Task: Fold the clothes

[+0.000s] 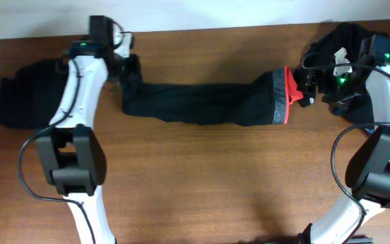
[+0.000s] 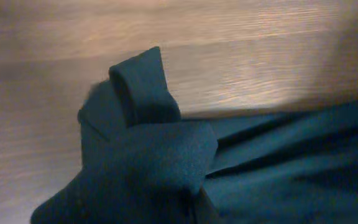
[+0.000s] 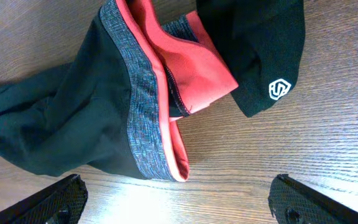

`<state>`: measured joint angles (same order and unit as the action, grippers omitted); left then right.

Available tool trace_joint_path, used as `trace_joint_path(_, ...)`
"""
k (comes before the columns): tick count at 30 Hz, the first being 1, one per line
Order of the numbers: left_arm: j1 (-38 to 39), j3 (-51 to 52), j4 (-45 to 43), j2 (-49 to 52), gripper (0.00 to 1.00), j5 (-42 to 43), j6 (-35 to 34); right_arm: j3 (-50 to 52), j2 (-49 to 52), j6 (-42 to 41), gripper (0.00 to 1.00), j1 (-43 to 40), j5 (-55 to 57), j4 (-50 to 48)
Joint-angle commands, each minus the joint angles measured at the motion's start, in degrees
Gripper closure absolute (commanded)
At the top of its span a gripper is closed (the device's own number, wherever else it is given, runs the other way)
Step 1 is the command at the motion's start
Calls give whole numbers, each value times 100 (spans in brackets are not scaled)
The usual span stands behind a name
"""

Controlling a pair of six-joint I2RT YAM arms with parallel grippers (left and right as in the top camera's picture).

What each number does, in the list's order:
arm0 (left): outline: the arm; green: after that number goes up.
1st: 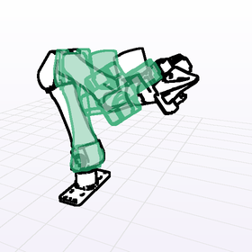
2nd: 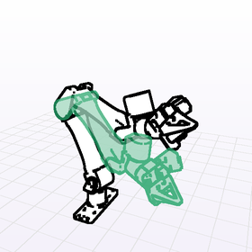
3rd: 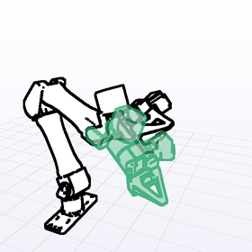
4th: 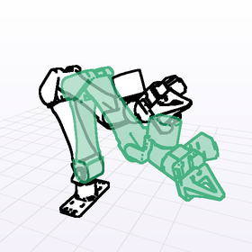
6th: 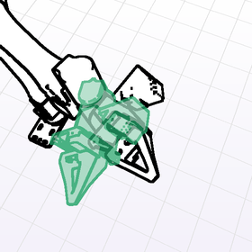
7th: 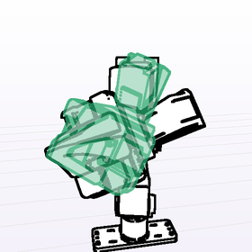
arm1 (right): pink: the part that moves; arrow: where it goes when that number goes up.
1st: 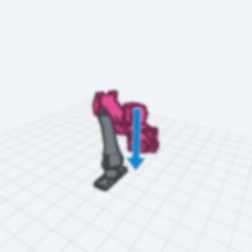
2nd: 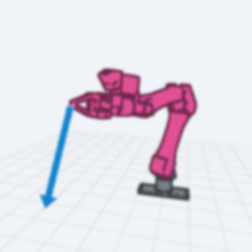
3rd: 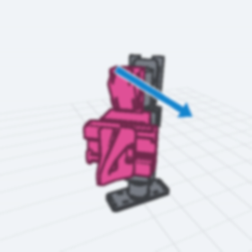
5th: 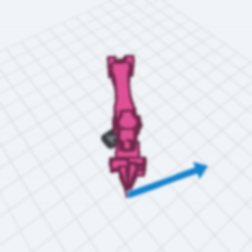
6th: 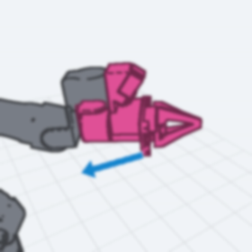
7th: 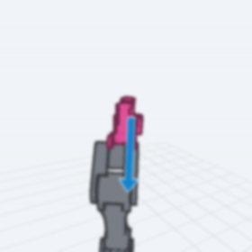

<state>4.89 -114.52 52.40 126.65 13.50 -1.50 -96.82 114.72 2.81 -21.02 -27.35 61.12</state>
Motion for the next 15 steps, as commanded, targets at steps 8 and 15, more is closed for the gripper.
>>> trace_joint_path(8,979,-192,-439,-293,100,63,-299,-59,0,-4,1,4,-98,0)
trace_joint_path(15,1661,-188,-546,-278,99,-348,-297,-59,0,-4,1,4,-120,2)
